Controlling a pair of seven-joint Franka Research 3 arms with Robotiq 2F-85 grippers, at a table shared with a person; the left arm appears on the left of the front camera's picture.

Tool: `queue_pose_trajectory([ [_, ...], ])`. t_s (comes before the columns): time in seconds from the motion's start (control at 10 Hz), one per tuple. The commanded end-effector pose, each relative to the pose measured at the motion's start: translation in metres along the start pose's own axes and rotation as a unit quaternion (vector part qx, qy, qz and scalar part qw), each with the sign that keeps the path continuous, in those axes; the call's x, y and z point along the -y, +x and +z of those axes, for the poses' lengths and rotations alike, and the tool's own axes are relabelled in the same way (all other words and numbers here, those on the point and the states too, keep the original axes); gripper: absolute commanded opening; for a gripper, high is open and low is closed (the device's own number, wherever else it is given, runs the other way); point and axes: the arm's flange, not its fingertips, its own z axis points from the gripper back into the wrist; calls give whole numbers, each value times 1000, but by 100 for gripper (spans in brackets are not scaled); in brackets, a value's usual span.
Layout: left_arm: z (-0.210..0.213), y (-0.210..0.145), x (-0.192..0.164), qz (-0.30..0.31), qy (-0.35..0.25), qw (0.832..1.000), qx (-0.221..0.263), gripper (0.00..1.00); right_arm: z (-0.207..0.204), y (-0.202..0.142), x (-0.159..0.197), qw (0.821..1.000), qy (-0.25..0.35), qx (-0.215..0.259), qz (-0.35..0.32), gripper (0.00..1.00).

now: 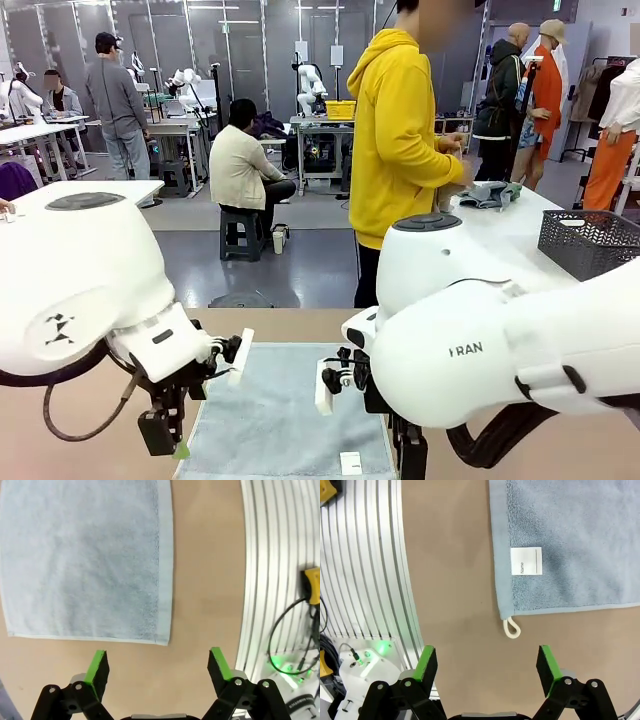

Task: Fold the towels and place them in the basket.
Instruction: When a person lays out a Towel with hook on the table, fold it in half twice.

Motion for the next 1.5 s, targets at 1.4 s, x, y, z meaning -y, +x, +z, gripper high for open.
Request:
queue_pose_trajectory([
  [1.4,-100,-47,28,47,-36,998,-20,100,-81,-10,-15,1000,-8,13,3,100],
])
